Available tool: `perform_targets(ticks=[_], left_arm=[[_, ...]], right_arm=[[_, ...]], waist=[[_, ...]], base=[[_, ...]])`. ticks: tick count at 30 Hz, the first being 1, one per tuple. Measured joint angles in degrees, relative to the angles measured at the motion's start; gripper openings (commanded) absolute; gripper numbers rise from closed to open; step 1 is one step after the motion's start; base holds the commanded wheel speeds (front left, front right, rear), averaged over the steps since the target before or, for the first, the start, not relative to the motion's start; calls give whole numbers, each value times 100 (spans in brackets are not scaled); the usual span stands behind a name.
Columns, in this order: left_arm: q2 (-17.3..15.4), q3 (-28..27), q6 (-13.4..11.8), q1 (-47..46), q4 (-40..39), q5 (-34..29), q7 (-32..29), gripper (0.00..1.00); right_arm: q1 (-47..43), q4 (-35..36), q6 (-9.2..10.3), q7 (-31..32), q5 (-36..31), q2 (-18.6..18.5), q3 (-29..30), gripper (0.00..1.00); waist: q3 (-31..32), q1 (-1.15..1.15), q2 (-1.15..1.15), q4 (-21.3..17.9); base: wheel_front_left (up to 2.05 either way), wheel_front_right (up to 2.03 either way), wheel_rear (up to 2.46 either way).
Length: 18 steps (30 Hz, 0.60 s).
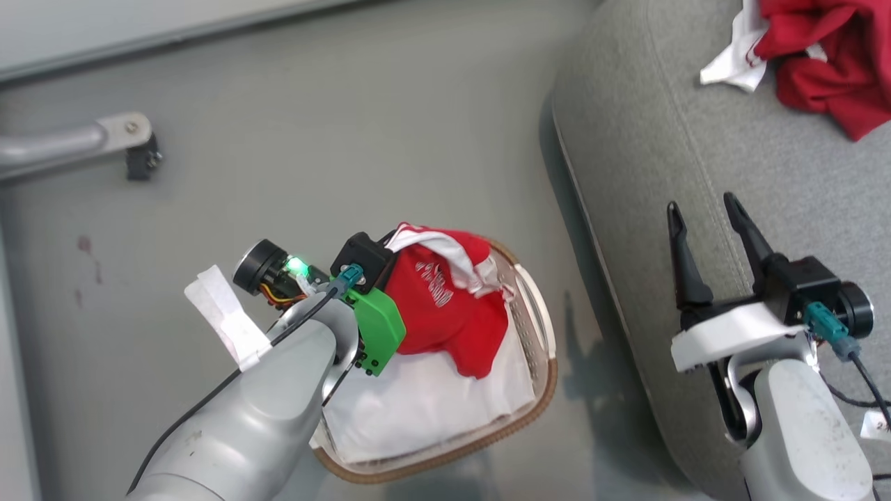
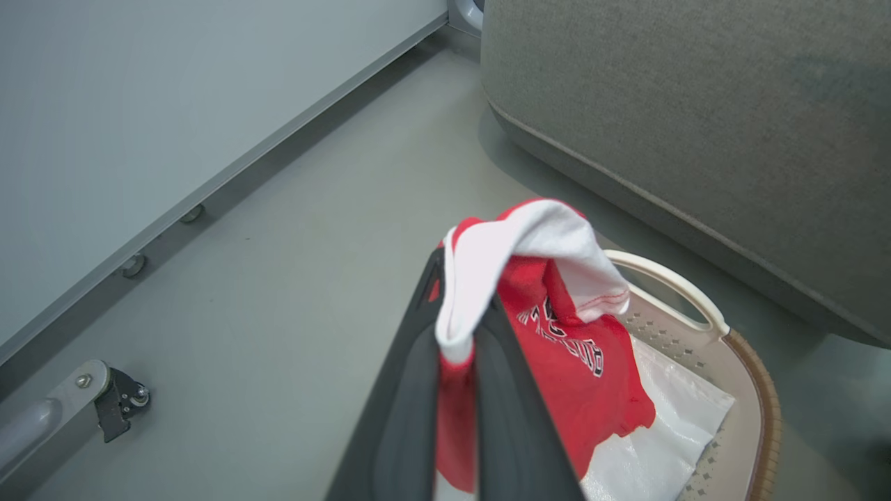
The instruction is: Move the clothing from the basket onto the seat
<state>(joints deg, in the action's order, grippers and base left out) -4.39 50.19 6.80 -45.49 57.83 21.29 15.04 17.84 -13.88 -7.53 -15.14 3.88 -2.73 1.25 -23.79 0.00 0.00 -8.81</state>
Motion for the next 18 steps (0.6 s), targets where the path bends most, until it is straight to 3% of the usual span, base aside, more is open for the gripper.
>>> perform_targets(ticks=[11, 18], left_arm=[[-366, -201, -77, 94, -1250, -112, 7, 0], [-588, -216, -76, -322, -1740, -163, -149, 0]], right_arm=[[-512, -168, 0, 0, -87, -3, -33, 100], [-633, -219, 0, 0, -92, -2, -145, 100]], waist=[[1387, 0, 0, 285], [2102, 0, 0, 399]], base=[[0, 0, 0], [0, 0, 0]])
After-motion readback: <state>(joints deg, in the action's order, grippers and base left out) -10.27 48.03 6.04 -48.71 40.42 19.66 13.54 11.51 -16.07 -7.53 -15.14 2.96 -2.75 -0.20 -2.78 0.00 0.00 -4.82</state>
